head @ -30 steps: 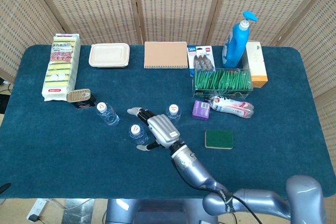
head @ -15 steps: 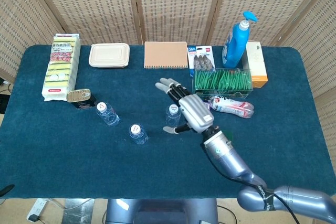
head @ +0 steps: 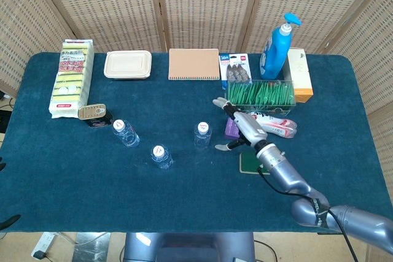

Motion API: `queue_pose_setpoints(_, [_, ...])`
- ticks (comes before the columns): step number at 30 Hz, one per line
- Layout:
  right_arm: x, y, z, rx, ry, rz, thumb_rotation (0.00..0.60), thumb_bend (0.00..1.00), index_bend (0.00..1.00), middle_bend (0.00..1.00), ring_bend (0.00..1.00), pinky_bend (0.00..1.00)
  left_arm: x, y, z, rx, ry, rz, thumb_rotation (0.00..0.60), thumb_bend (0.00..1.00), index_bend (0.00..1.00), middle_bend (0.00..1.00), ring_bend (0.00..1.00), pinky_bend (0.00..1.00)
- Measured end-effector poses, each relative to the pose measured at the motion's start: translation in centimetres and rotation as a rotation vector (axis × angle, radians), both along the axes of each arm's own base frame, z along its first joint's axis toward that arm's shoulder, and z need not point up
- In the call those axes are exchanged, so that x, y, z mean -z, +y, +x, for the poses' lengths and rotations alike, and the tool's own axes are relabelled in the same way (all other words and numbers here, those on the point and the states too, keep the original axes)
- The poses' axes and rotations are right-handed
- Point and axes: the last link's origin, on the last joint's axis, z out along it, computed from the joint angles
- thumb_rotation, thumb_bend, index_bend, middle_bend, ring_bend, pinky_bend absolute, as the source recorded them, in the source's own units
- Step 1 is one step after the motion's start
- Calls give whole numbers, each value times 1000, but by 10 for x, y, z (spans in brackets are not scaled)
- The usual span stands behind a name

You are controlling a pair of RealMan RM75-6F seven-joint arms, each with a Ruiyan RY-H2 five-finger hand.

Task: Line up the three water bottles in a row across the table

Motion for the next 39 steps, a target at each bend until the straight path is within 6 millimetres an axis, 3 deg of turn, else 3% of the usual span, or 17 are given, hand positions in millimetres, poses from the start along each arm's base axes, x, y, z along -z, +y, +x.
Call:
queue_pose_setpoints(13, [46,-11,-4,24,9,37,600,57,0,1,0,94,0,2,-2,-11,-1,-5,600,122,0,0,0,0])
queue_pose_setpoints(17, [55,-17,-8,63,-14,33,600,57,13,57,34,152,1,4,-2,-17,-1,-8,600,123,0,0,0,0])
queue_pose_setpoints(27, [73,-18,-10,72,-82,10,600,80,237,354,350,513,4,6,-1,-26,4,-10,600,122,0,0,0,0])
queue_pose_setpoints(33, [79,-17,-4,45,-95,-12,600,122,448,527,493,620,5,5,0,-25,6,-14,600,123,0,0,0,0])
queue_pose_setpoints(39, [78,-15,-3,34,-103,-55,600,172,523,577,526,633,4,4,-1,-23,1,-12,600,122,0,0,0,0])
